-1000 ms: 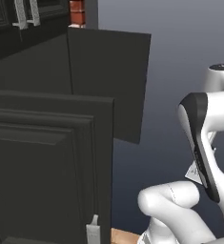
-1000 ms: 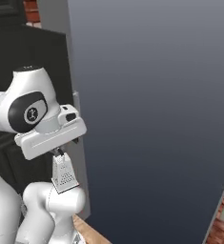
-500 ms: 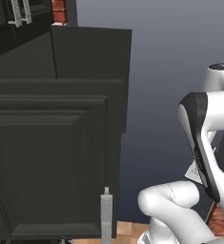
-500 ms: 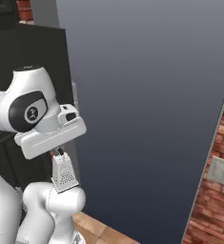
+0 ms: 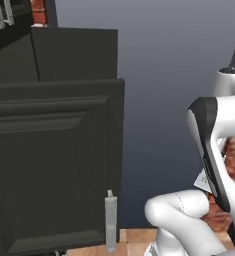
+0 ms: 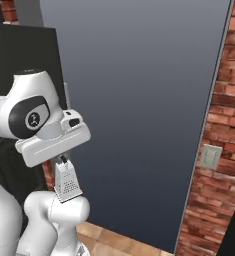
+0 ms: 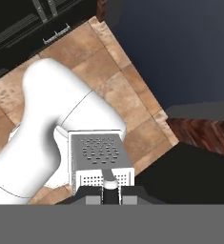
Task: Pick the cheese from the fridge and the cheese grater from the cabinet and place them next to the salad bowl.
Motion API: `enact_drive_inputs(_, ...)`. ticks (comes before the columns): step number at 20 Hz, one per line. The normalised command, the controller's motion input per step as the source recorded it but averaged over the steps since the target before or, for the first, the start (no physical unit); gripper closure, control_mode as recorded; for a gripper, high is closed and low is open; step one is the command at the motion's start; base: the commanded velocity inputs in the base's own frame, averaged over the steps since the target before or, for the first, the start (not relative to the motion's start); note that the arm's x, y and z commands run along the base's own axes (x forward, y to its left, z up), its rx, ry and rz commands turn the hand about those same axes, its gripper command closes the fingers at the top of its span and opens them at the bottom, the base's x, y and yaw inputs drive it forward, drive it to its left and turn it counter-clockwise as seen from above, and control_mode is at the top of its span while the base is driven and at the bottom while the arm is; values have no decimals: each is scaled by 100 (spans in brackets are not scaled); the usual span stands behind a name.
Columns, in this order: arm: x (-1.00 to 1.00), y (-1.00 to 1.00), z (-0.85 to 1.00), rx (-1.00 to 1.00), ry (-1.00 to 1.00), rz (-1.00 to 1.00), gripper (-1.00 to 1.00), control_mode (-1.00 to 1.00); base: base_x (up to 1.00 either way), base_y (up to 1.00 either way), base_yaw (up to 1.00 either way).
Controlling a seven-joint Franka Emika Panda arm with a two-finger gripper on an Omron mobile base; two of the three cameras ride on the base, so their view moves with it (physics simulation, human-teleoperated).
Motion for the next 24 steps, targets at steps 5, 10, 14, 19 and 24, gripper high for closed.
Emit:
enact_drive_inputs(5, 0, 0, 0, 0, 0, 0, 100, 100, -58, 0, -21)
enact_drive_inputs(10, 0, 0, 0, 0, 0, 0, 100, 100, -69, -1, -15)
enact_drive_inputs(14, 0, 0, 0, 0, 0, 0, 100, 100, -68, -2, -14)
enact_drive_inputs(19, 0, 0, 0, 0, 0, 0, 100, 100, -57, 0, -10)
enact_drive_inputs(24, 0, 0, 0, 0, 0, 0, 100, 100, -42, 0, -6)
